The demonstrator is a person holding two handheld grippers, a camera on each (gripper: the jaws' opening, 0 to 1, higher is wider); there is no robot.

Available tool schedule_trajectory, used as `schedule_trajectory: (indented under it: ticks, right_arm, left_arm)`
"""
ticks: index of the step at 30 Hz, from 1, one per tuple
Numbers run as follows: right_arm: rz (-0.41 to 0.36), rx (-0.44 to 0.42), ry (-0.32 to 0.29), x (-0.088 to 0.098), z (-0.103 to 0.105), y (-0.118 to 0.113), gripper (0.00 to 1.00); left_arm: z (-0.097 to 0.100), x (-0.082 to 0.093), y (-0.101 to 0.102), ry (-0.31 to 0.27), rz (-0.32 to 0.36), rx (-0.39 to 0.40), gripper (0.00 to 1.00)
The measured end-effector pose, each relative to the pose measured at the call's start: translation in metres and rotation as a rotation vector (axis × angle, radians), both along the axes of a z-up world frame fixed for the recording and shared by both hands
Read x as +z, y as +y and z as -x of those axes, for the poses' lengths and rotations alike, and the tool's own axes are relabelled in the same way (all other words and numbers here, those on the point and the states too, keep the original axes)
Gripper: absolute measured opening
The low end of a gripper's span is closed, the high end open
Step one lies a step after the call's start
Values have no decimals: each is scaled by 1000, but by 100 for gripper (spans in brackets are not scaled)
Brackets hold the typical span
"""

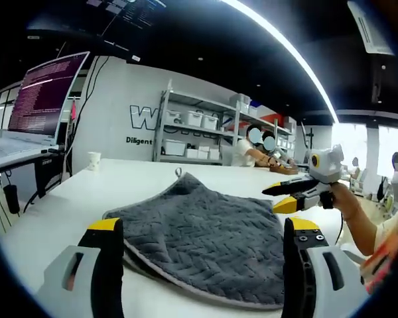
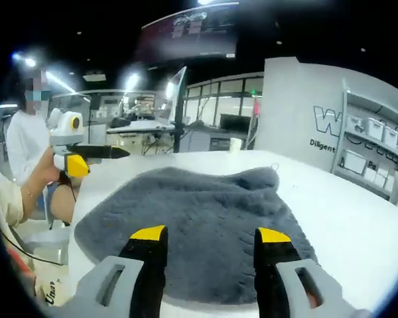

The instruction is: Open the folded towel by lifting each exposed corner and separating the folded layers until the towel lies flat within the target outline without major curled edges

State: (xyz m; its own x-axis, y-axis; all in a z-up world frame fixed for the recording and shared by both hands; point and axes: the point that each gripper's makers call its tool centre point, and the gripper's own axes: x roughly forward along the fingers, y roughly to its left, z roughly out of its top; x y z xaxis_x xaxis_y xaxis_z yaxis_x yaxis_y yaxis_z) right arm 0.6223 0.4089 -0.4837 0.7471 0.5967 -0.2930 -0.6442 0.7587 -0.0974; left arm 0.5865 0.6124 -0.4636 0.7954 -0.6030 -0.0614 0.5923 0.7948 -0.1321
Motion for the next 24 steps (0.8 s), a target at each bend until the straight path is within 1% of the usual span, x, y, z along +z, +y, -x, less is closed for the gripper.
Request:
schedule_trajectory:
  ticks: [2,5,8,11,16,21,22,24]
  right_arm:
    - [-17,-41,10,1,-8,-16,44]
    - [-5,-92,25,-2,-19,-40,41]
    - [-8,-130,41,-4,-28,-59,39]
    - [-4,-156,52,-7,-36,-72,36]
    - [26,-180,77,-15,-40,-84,35]
    - [62,-188,106,-25,-43,-90,31]
    - [65,-190,110,-27,-43,-90,30]
    - [72,-191,122,-32,-44,-90,23]
  left_arm:
    - [0,0,0,0,1,-1,99]
    - [2,0,-1,-1,1,-4,99]
    - [4,1,-3,-3,2,-10,99]
    - [5,2,-2,-4,-2,-10,99]
    - [6,4,-3,-11,8,-9,99]
    - [9,4,-7,-14,14,-23,99]
    - [9,4,-7,-14,15,-24,99]
    - [9,4,-6,-14,17,-22,99]
